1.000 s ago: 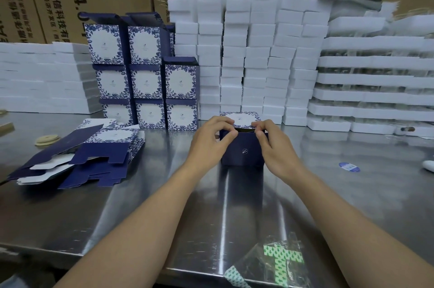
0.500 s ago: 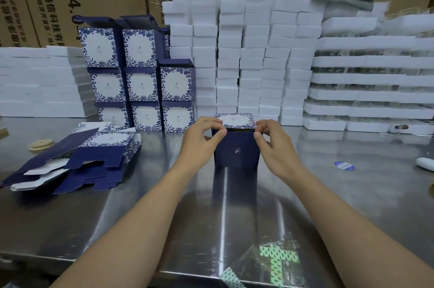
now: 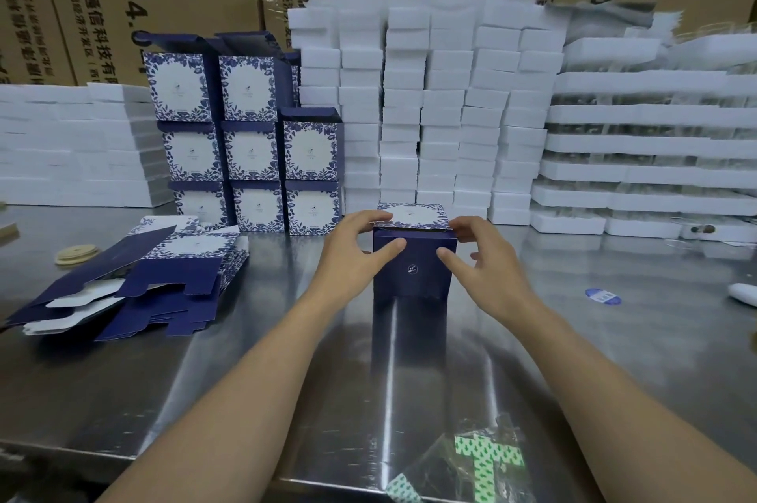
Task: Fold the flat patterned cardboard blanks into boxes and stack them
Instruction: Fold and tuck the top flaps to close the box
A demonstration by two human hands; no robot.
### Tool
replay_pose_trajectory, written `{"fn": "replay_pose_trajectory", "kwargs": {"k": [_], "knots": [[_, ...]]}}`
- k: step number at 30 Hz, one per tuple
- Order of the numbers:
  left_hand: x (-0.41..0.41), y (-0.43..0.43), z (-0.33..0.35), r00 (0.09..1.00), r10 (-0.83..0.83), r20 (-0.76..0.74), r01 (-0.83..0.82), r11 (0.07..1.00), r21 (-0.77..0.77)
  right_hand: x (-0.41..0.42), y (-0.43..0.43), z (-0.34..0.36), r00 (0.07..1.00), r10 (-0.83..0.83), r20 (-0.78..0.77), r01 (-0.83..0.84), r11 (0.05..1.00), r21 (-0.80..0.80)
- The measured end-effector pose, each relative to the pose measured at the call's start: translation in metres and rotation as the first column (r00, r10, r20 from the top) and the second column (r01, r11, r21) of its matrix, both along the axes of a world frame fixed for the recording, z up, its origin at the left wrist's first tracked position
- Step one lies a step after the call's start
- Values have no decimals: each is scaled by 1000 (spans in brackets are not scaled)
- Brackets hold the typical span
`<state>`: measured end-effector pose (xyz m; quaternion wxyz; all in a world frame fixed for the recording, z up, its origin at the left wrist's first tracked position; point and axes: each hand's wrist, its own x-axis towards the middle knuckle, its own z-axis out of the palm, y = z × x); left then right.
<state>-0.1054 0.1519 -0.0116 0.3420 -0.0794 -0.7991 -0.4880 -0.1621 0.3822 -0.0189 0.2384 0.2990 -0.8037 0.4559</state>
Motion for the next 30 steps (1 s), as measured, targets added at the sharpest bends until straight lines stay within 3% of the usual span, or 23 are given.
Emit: {"fn": "replay_pose_trajectory", "kwargs": {"k": [10,19,25,28,30], "knots": [[5,1,3,998,46,-37,-48,997,-56,8,0,7,999,-8,-32,8,1000,-4],[9,2,2,998,65,7,-61,968,-244,22,-1,18,996,88,-9,-89,992,-88],[7,2,4,997,76,-20,-77,991,-110,19,0,15,1000,5,-12,-5,999,-47],[6,4,4,995,95,-30,-96,995,-30,19,-1,15,993,57,103,-52,997,-52],[6,5,5,992,123,-32,-121,991,51,20,-1,15,993,74,89,-70,996,-50]]}}
